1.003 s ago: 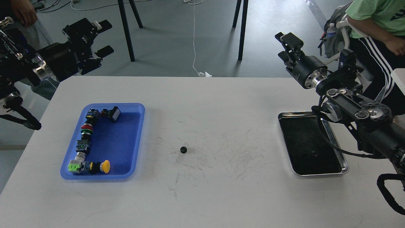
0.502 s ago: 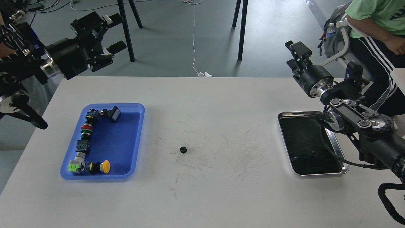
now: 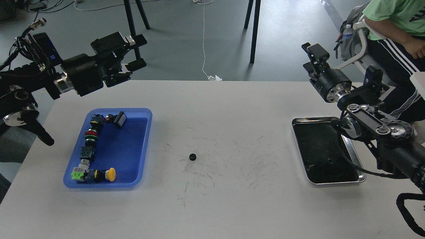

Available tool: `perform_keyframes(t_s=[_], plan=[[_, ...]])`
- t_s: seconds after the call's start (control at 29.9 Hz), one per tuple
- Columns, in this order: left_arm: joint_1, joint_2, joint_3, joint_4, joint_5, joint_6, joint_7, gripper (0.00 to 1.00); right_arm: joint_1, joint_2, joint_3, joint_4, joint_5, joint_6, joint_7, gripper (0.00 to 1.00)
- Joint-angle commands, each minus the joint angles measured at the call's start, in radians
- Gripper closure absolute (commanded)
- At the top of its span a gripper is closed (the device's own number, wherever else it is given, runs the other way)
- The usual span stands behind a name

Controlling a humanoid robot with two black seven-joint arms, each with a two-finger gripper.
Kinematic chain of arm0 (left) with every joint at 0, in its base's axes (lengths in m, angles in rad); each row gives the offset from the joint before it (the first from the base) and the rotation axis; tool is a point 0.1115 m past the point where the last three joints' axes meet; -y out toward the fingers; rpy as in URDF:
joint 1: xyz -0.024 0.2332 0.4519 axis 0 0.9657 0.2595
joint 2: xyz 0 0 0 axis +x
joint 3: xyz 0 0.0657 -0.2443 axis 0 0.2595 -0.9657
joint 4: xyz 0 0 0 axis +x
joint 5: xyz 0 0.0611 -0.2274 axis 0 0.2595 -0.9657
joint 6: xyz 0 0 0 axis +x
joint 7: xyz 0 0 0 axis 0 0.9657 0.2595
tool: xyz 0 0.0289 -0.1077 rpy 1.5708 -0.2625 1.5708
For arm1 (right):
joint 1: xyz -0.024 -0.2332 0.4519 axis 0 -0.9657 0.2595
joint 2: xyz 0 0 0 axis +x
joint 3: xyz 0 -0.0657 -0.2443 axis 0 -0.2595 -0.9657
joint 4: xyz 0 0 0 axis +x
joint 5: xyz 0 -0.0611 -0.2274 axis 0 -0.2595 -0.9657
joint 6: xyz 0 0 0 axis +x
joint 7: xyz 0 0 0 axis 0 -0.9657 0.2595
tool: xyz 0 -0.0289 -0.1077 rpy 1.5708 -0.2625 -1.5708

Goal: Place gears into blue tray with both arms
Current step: 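Swing the left gripper over the blue tray toward the black part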

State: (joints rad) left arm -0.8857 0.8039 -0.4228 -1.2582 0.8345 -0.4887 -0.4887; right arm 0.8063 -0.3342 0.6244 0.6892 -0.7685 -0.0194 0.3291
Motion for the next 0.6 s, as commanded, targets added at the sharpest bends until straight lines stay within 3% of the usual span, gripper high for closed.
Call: perform_keyframes(t_s=[0.0, 0.4, 0.57], plan=[[-0.001, -0.011, -0.004, -0.078, 0.035, 0.000, 0.000, 0.03, -0.003, 0.000, 0.000, 0.000, 0.000, -0.004, 0.001, 0.21], [0.053, -0.023, 0.010, -0.081, 0.077, 0.000, 0.000, 0.03, -0.016, 0.000, 0.050, -0.002, 0.009, -0.013, -0.001, 0.18], [0.071, -0.071, 0.010, -0.081, 0.225, 0.000, 0.000, 0.03, -0.018, -0.031, 0.055, -0.002, 0.153, -0.010, -0.005, 0.13]])
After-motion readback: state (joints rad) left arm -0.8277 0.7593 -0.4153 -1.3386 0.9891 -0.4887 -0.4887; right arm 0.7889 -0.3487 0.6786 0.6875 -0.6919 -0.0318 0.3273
